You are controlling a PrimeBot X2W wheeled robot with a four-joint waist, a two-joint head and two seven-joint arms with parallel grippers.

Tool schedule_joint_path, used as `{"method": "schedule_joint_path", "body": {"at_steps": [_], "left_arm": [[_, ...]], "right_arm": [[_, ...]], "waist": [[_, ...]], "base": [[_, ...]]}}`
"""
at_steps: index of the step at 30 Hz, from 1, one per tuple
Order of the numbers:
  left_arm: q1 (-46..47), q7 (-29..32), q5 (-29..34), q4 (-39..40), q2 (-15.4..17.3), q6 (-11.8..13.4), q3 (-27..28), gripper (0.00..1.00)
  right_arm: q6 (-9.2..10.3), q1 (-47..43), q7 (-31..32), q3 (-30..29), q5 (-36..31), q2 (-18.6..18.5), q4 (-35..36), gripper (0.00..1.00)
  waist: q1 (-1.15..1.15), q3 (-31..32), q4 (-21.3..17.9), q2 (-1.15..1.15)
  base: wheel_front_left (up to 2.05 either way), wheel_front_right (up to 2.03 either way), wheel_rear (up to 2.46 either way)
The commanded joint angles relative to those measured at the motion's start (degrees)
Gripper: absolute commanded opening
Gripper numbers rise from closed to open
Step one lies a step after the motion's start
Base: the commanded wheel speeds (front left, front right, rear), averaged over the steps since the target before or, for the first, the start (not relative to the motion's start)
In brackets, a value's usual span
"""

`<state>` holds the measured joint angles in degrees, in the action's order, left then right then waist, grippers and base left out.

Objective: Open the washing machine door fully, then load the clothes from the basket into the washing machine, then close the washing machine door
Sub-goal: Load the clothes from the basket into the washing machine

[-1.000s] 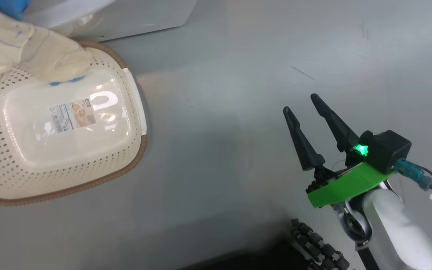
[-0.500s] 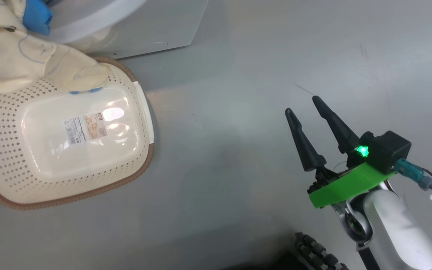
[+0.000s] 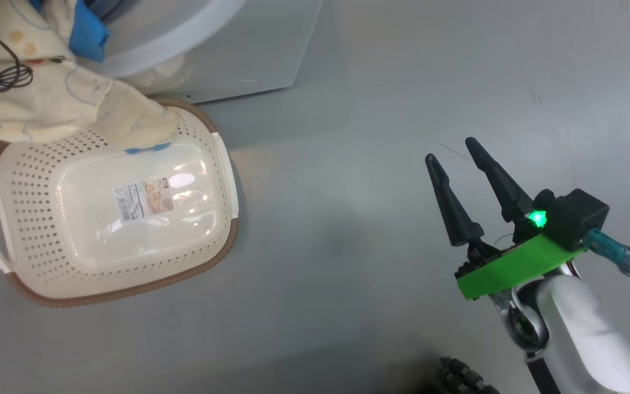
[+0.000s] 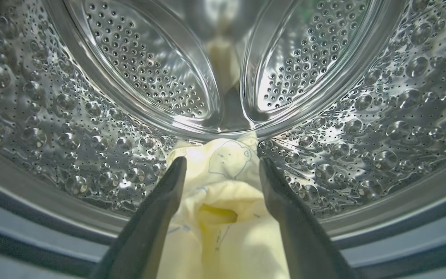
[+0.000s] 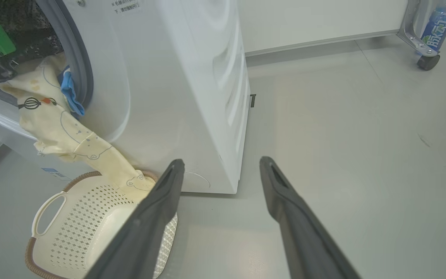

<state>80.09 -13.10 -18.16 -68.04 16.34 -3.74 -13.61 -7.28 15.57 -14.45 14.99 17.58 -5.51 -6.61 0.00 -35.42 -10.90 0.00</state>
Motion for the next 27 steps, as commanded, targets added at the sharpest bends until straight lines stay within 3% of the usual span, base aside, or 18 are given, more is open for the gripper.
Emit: {"method": "schedule_joint_path", "body": {"at_steps": [1,18,27], "left_arm": [[-0.9,-0.5,-0.8,1.0,2.0,0.0,0.5,1.0],[-10.6,-1.8,-3.4,5.6,0.4,-0.3,1.4,1.0],[-25.2,-1.9,-3.9,18.8,0.4,1.5,3.4,1.0]], "right_arm": [[-0.21,-0.7,-0.5,0.4,0.2,-0.6,1.4,1.0],[-0.21,-2.9,-0.5,-2.2,-0.3,-1.2,1.4,1.0],[-0.21,-5.6,-0.5,-3.7,-0.9,-1.3,2.2,1.0]], "waist": [[0.0,1.2,0.7,0.0],[0.0,7.6,4.4,0.0],[0.0,10.6,5.8,0.0]], "base": [[0.0,0.0,0.0],[0.0,0.0,0.0],[0.0,0.0,0.0]]}}
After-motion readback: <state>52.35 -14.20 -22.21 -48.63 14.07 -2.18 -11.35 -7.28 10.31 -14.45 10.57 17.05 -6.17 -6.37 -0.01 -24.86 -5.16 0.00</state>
